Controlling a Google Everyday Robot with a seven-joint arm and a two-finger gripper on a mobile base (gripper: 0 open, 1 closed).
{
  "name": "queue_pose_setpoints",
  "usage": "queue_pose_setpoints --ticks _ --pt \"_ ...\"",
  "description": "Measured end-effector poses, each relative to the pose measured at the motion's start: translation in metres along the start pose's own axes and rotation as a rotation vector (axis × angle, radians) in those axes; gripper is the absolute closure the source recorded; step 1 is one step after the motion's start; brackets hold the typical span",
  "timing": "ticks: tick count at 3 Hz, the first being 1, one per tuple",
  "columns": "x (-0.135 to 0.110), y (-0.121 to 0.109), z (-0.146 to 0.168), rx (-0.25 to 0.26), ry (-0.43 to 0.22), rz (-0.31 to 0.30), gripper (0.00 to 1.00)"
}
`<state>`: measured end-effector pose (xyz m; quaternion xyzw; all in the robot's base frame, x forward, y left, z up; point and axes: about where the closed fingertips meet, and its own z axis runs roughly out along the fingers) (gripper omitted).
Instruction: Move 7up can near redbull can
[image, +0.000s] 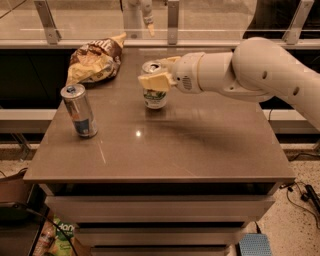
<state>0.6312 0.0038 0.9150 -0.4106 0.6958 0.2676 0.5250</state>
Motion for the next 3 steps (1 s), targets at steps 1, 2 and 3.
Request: queue_pose_setpoints --ticks 1,2,3 --pt "0.003 0.022 0.007 -0.008 0.018 0.002 1.00" --pt "0.006 0.045 0.017 -0.010 0.031 0.002 1.00" --pt "0.009 0.064 0.029 -0.023 0.020 0.009 1.00"
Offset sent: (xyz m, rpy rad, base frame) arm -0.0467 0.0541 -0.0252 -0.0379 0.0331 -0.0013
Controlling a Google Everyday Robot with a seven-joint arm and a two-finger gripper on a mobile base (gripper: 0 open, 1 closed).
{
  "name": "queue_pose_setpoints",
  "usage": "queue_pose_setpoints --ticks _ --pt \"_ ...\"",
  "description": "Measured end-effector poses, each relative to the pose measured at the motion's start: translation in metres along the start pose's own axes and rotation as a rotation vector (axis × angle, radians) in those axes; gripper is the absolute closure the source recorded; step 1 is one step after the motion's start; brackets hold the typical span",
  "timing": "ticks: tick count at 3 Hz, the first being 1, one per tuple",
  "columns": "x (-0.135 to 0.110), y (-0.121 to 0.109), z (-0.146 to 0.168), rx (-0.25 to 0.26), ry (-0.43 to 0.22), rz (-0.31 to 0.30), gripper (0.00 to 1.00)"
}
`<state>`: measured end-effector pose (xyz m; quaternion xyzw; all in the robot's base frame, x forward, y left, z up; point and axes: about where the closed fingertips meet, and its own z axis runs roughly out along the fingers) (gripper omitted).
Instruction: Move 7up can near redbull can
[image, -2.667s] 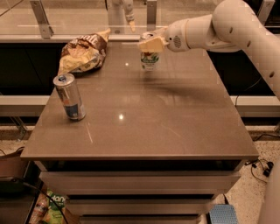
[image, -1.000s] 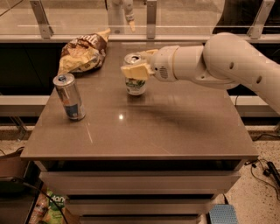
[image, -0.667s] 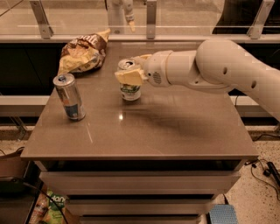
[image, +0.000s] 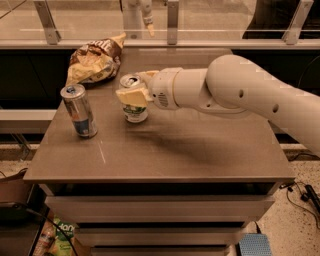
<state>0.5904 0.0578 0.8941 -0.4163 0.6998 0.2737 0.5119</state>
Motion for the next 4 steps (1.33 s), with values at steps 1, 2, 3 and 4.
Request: queue_pose_setpoints --ticks 1,2,3,4 --pt "-0.0007 0.0000 -0.0002 0.000 0.000 0.000 1.00" --pt "-0.0006 0.0027 0.0015 0.000 -0.003 0.002 1.00" --pt "-0.0008 0.0028 0.0015 0.000 -0.003 0.002 1.00" --pt "-0.0016 0.0040 0.0022 -0.002 -0.003 0.000 0.82"
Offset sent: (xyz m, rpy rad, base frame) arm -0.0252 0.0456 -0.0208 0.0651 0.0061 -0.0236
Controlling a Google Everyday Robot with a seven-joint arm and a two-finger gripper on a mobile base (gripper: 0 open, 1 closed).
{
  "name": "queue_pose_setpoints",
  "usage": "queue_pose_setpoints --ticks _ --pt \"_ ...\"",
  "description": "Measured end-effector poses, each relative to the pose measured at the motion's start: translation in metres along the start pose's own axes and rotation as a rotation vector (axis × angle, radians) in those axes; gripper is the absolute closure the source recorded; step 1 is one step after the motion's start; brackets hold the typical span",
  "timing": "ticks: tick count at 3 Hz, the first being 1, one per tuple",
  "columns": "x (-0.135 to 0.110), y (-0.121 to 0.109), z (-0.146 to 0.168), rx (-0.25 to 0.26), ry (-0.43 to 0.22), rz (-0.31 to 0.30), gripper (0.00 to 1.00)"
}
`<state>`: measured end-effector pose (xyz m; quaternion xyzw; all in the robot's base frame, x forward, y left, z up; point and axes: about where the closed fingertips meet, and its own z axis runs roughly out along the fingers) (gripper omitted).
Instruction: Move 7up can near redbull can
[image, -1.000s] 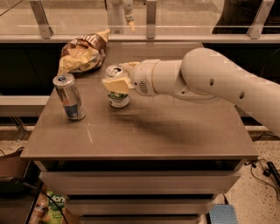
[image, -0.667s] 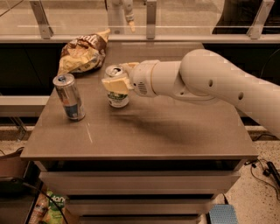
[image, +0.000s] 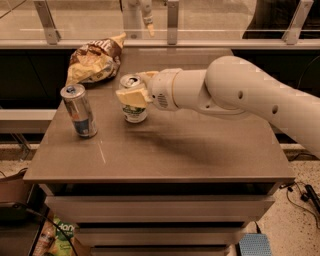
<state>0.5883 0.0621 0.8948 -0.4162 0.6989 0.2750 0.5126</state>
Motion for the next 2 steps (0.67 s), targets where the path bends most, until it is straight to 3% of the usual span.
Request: queue_pose_setpoints --ticks 2 --pt "-0.0012 0.0019 0.0010 -0.003 0.000 -0.003 0.36"
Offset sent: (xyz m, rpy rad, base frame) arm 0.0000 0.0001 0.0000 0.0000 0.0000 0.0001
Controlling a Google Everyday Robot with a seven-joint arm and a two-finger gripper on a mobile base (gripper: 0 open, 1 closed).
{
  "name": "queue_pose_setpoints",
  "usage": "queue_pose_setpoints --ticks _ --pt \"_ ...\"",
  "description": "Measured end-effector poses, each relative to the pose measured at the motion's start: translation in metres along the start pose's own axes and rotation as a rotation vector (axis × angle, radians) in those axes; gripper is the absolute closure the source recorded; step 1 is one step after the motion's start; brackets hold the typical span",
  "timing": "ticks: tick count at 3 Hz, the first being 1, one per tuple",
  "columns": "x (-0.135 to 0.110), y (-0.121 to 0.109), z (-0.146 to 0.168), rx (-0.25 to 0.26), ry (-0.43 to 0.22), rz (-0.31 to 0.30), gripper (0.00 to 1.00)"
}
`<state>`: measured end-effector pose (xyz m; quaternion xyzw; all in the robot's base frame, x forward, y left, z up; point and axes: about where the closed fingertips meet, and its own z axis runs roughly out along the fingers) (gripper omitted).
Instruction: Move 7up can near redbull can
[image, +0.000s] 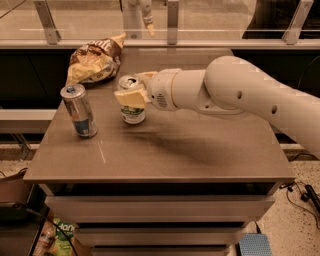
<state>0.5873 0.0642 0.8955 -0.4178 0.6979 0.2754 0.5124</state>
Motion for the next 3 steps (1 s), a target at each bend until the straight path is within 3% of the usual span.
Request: queue_pose_setpoints --ticks 1,2,3 --pt "-0.0012 0.0017 0.0010 -0.003 0.000 -0.002 0.12" --pt "-0.0023 0.0035 0.0019 -0.005 0.000 -0.005 0.00" --pt "-0.0024 0.0036 0.0020 -0.006 0.000 -0.005 0.00"
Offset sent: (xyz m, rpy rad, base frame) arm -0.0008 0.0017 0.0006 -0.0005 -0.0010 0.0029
